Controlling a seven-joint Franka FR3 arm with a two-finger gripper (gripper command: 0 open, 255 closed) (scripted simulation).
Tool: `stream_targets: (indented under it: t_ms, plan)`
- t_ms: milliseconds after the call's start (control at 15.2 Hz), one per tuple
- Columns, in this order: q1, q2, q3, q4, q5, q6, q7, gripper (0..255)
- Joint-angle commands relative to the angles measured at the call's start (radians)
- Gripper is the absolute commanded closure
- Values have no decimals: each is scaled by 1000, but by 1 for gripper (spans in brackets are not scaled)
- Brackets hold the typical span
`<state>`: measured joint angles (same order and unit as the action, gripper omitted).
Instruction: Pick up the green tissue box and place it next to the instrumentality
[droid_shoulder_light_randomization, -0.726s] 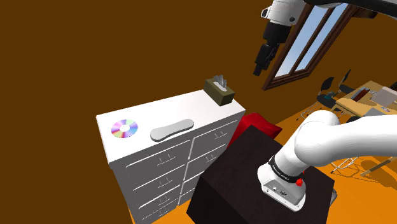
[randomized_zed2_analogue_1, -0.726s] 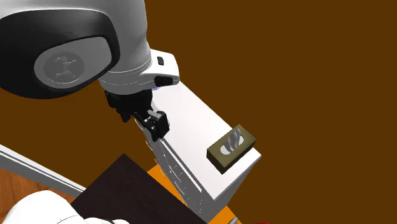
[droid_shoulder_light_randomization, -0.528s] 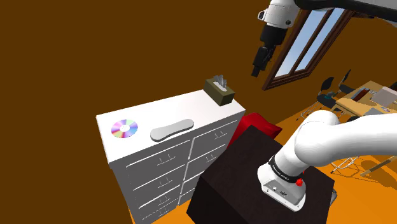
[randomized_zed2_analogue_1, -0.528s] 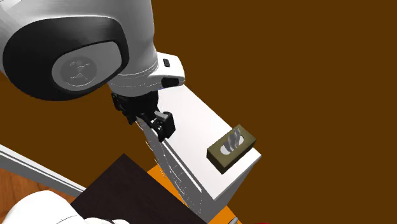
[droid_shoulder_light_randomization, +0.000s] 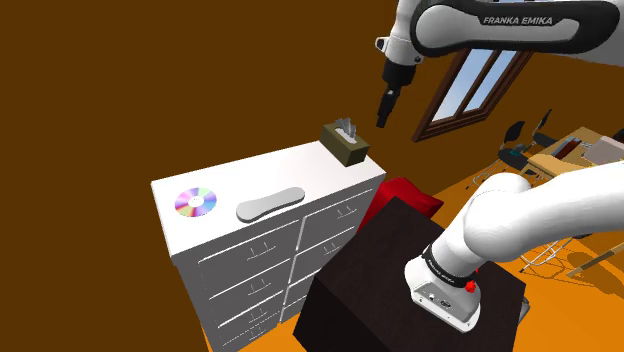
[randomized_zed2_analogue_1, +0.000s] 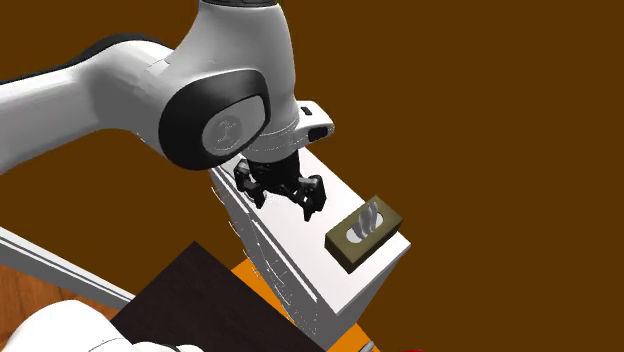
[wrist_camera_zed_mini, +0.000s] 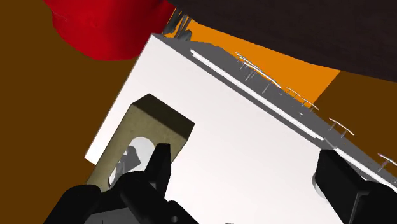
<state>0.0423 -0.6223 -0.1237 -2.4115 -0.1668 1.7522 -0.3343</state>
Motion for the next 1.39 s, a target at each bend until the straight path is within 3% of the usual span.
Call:
stream_targets:
  t_ms: [0, 462, 924, 1056, 1320]
  plan:
    - [1, 51, -14, -8, -43, 76, -46, 0]
    - [1, 265, -48, 22, -177, 320, -164, 0]
    - [-8, 505, -67, 119, -308, 538, -245, 0]
    - [-12, 576, -69, 158, -346, 592, -261, 0]
    - [-20, 612, -77, 156, -359, 635, -257, 0]
